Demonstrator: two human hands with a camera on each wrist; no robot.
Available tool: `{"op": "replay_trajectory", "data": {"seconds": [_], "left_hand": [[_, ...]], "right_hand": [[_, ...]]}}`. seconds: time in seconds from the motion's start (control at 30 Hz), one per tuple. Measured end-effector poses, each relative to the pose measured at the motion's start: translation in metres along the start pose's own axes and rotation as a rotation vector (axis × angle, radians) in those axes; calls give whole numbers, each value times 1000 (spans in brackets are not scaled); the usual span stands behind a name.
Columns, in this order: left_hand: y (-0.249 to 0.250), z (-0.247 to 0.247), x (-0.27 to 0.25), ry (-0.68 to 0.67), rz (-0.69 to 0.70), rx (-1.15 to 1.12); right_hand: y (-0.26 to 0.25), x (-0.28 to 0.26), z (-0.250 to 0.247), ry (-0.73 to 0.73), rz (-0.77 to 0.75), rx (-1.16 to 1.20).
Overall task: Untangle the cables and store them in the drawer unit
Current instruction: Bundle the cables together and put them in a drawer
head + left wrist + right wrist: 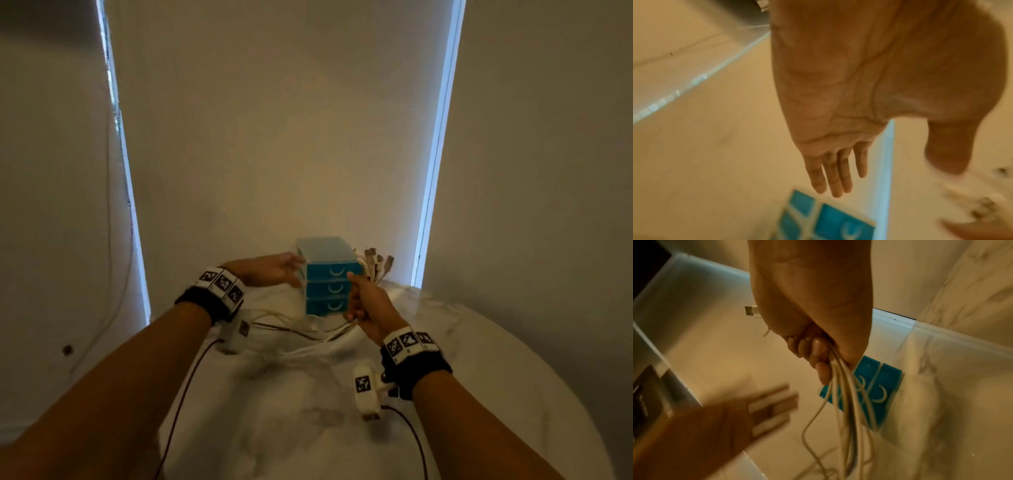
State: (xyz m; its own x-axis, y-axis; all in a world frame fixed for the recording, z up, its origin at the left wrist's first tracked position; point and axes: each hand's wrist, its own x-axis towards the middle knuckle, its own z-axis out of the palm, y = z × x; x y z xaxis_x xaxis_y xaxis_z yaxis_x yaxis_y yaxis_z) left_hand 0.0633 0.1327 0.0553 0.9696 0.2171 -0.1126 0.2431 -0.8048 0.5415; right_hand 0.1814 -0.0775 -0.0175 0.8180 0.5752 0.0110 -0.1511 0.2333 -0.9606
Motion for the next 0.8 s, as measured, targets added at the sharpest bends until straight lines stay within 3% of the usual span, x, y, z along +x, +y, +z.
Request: {"op": "replay_trajectory", "data": {"seconds": [0.1,0.2,0.3,0.43,0.57,0.63,0.73,0.8], "left_hand": [[72,18,-11,84,191,-139],[110,43,-2,157,261,-186],[118,62,15,212,324,-369],[116,83,36,203,373,-200],[129,95,45,-7,355,-85],[136,98,46,-71,320,-223],[135,108,49,64,231,-638],[129,122,51,121,125,-742]], "right_hand": [[13,-7,14,-8,-7,-55],[22,-12,23,-39,-46,-193],[23,-16,16,-10,-36,-248],[23,-18,-2,34,-36,-140],[30,-26,-20,57,23,-35],[30,-31,-30,55,23,51],[28,-34,-42,46,-15,160],[29,-34,-49,43,-63,242]]}}
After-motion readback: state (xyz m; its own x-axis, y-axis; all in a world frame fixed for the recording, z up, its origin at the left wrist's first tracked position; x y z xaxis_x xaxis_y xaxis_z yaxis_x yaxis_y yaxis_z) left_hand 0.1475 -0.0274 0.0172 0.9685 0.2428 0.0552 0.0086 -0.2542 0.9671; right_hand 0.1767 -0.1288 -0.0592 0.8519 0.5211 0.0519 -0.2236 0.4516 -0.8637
